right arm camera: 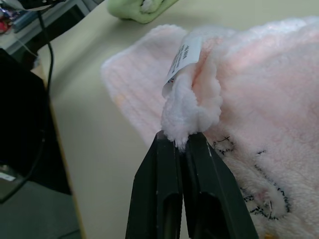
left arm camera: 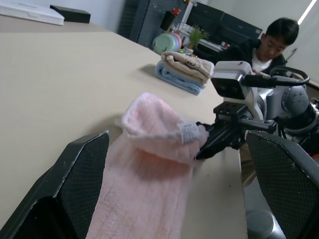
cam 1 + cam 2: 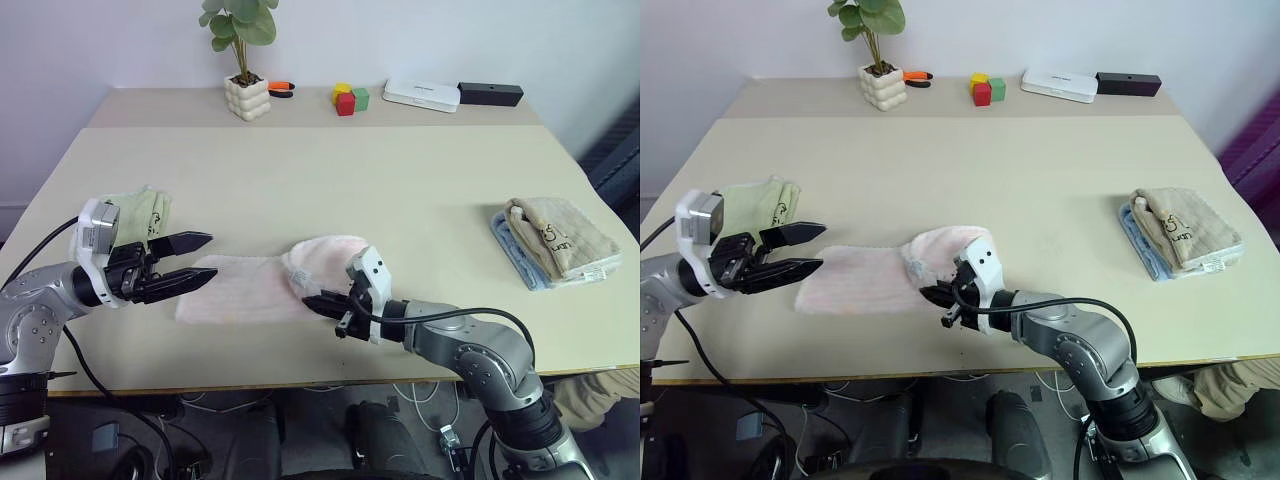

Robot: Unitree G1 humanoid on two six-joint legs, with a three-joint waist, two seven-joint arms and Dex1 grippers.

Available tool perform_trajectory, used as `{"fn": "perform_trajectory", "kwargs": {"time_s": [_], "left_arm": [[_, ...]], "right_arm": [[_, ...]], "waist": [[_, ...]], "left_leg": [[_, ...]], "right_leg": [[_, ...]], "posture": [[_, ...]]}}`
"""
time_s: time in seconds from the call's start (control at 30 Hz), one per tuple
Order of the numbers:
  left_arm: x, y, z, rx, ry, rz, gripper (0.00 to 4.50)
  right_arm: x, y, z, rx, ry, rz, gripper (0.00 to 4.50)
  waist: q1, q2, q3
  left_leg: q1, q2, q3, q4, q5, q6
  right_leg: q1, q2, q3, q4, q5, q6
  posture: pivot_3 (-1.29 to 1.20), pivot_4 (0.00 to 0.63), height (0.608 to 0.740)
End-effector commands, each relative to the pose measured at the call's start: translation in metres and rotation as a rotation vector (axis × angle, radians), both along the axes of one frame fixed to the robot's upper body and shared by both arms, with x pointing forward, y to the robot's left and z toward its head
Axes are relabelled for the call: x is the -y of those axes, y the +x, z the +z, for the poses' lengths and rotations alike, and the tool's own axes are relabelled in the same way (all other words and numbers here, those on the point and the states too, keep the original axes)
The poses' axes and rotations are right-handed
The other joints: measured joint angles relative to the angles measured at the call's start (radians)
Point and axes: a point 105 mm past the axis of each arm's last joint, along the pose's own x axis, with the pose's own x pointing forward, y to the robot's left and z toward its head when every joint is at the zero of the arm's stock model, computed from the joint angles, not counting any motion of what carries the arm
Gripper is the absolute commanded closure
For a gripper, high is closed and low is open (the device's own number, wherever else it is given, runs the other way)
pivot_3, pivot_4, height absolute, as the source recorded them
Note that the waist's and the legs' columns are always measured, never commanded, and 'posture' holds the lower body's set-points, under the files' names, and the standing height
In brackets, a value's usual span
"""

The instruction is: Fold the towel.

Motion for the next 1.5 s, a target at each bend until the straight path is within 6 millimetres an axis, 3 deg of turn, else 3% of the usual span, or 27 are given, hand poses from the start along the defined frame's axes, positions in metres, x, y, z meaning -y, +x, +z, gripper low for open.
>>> {"fn": "perform_trajectory", "kwargs": {"time_s": [0.03, 0.1, 0.3, 0.47, 0.57, 0.7, 0.87, 1.0, 1.2, 1.37, 1.5], "left_arm": [[0.0, -0.002, 0.012, 0.049, -0.003, -0.007, 0.0], [0.001, -0.001, 0.012, 0.049, -0.004, -0.008, 0.0], [0.003, 0.0, 0.012, 0.046, -0.008, -0.014, 0.0], [0.003, 0.001, 0.012, 0.045, -0.011, -0.013, 0.0], [0.004, 0.003, 0.011, 0.044, -0.014, -0.013, 0.0], [0.006, 0.005, 0.011, 0.046, -0.019, -0.016, 0.0], [0.007, 0.007, 0.011, 0.046, -0.02, -0.019, 0.0], [0.007, 0.006, 0.011, 0.044, -0.019, -0.021, 0.0], [0.005, 0.004, 0.009, 0.003, -0.025, 0.011, 0.0], [0.0, 0.002, -0.005, -0.196, -0.041, 0.146, 0.0], [-0.008, 0.003, -0.02, -0.301, -0.003, 0.325, 0.0]], "right_arm": [[-0.005, -0.002, 0.01, 0.012, 0.051, 0.021, 3.86], [-0.006, 0.0, 0.012, 0.014, 0.059, 0.008, 3.18], [-0.006, 0.003, 0.017, 0.036, 0.069, 0.002, 0.11], [0.021, 0.027, 0.072, 0.185, 0.254, -0.087, 0.04], [0.036, 0.04, 0.088, 0.266, 0.258, -0.147, 0.04], [0.042, 0.05, 0.086, 0.443, 0.135, -0.165, 1.91], [0.031, 0.054, 0.056, 0.542, 0.016, -0.121, 4.48], [0.023, 0.061, 0.044, 0.533, 0.047, -0.128, 4.48], [0.019, 0.071, -0.003, 0.507, -0.047, -0.137, 4.48], [0.017, 0.071, -0.029, 0.51, -0.11, -0.132, 4.48], [0.017, 0.073, -0.037, 0.532, -0.135, -0.142, 4.48]], "waist": [[0.0, 0.0, 0.0], [0.0, 0.0, 0.0], [0.0, 0.0, 0.0], [0.0, 0.0, 0.0], [0.0, 0.0, 0.0], [-0.001, 0.001, 0.0], [-0.004, 0.0, 0.0], [-0.004, 0.001, 0.0], [-0.002, 0.001, 0.0], [-0.005, 0.0, 0.0], [-0.006, 0.0, 0.0]], "left_leg": [[0.0, 0.0, 0.0, 0.0, 0.0, 0.0], [0.0, 0.0, 0.0, 0.0, 0.0, 0.0], [0.0, 0.0, 0.0, 0.0, 0.0, 0.0], [0.0, 0.0, 0.0, 0.0, 0.0, 0.0], [0.0, 0.0, 0.0, 0.0, 0.0, 0.0], [0.0, 0.0, 0.0, -0.001, 0.0, 0.0], [0.0, 0.0, 0.0, -0.001, 0.0, 0.0], [0.0, 0.0, 0.0, -0.001, 0.0, 0.0], [0.0, 0.0, 0.0, 0.0, 0.0, 0.0], [0.0, 0.0, 0.0, -0.001, 0.0, 0.0], [0.001, 0.0, 0.0, -0.001, 0.0, 0.0]], "right_leg": [[0.0, 0.0, 0.0, 0.0, 0.0, 0.0], [0.0, 0.0, 0.0, 0.0, 0.0, 0.0], [0.0, 0.0, 0.0, 0.0, 0.0, 0.0], [0.0, 0.0, 0.0, 0.0, 0.0, 0.0], [0.0, 0.0, 0.0, 0.0, 0.0, 0.0], [-0.001, 0.0, 0.0, 0.0, 0.0, 0.0], [-0.001, 0.001, 0.0, 0.0, 0.0, 0.0], [-0.001, 0.001, 0.0, 0.0, 0.0, 0.001], [0.0, 0.001, 0.0, 0.0, 0.0, 0.0], [-0.001, 0.001, 0.0, 0.001, 0.0, 0.001], [0.0, 0.001, 0.0, 0.001, 0.001, 0.002]], "posture": [[0.0, 0.15, 0.74], [0.0, 0.15, 0.74], [0.0, 0.15, 0.74], [0.0, 0.15, 0.74], [0.0, 0.15, 0.74], [0.0, 0.15, 0.74], [0.0, 0.15, 0.74], [0.0, 0.15, 0.74], [0.0, 0.15, 0.74], [0.0, 0.15, 0.74], [0.0, 0.15, 0.74]]}}
